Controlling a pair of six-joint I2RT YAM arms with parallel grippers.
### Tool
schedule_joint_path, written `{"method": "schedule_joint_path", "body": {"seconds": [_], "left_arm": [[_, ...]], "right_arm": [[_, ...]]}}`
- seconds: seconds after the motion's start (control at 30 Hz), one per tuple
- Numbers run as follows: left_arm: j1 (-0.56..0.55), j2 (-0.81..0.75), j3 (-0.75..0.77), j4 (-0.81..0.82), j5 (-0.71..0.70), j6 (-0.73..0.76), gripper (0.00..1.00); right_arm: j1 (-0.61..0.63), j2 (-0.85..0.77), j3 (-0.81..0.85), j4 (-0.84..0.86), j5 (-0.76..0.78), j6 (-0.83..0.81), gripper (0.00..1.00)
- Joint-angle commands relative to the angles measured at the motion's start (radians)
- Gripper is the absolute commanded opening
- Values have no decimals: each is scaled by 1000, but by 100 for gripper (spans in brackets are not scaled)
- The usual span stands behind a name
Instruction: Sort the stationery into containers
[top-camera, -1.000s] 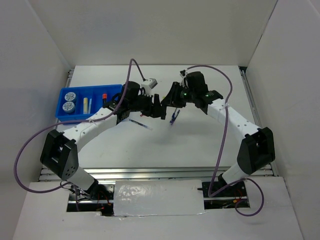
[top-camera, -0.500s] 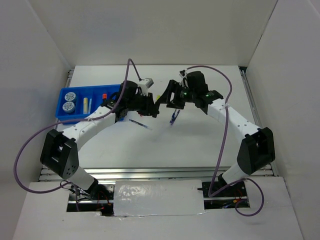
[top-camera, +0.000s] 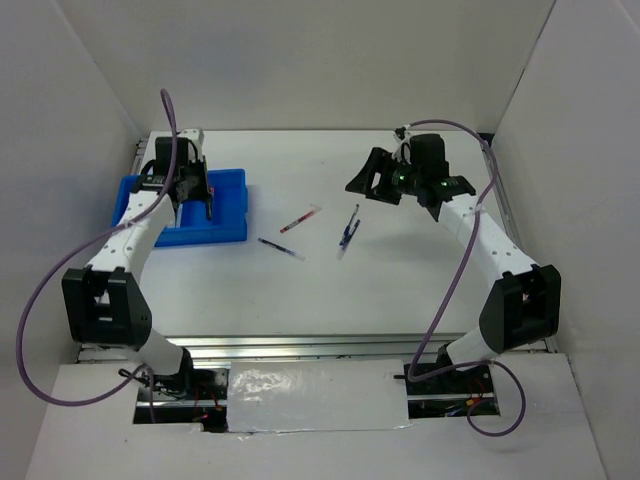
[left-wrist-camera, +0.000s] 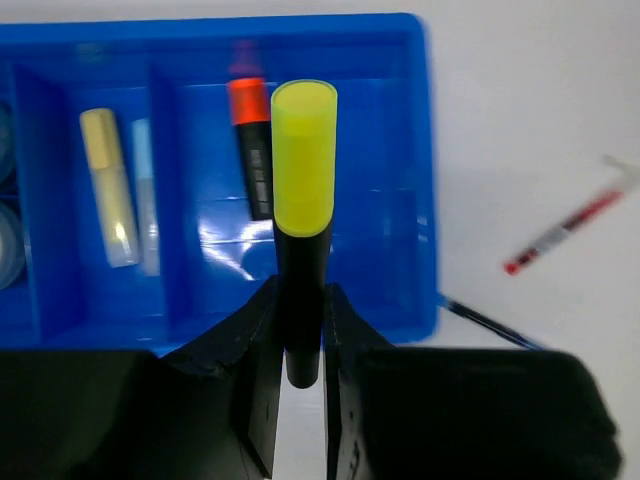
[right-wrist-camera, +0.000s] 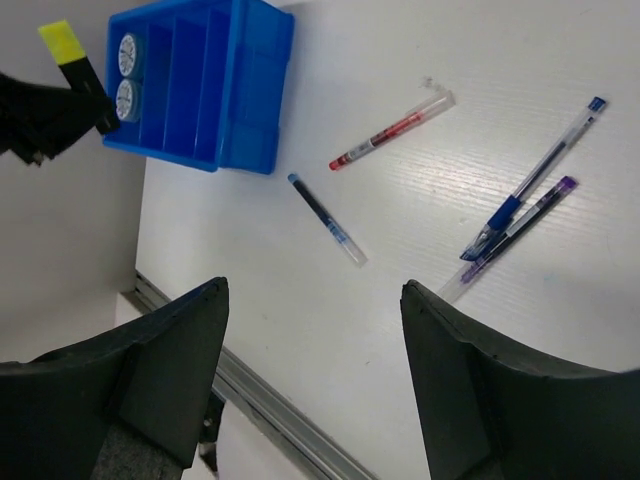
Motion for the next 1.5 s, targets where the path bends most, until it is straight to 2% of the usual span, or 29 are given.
{"method": "schedule_joint_path", "body": {"seconds": [0.0,0.23,0.3,0.4,0.57,0.7,0.77,0.83,0.97,1.0,1.2,1.23,1.27,1.3,1.47], "left_arm": [[76,114,96,-74,-71,82,10],[128,308,275,-121,-83,113,26],[133,352,295,-133,-86,107,34],[141,392,312,-134,-56,107,40],[141,430,324,-136,-37,108,49],[147,435,332,-142,-19,105,48],[153,398,320,-122,22,119,46],[145,325,272,-78,154,167,44],[84,208,228,-79,321,379,49],[61,176,212,-78,319,389,49],[32,79,122,-45,381,343,55],[33,65,105,-35,406,334,62],[36,49,78,-22,420,326,63],[41,27,68,-22,447,320,69],[49,-28,48,-44,515,309,72]], "right_arm": [[1,-2,-8,-21,7,-53,76],[20,31,-6,-40,20,-80,75],[23,41,-5,-41,17,-83,75],[23,50,-2,-43,14,-82,75],[26,67,1,-49,14,-88,75],[26,79,10,-57,5,-88,74],[27,81,11,-58,5,-92,74],[27,82,3,-57,0,-108,72],[33,87,-6,-73,-26,-174,71],[49,90,1,-96,-27,-230,67],[210,179,72,-231,107,-522,51],[263,197,72,-231,129,-557,49],[292,211,82,-231,151,-597,48],[341,249,90,-236,181,-614,47],[432,406,239,-257,201,-651,45]]}}
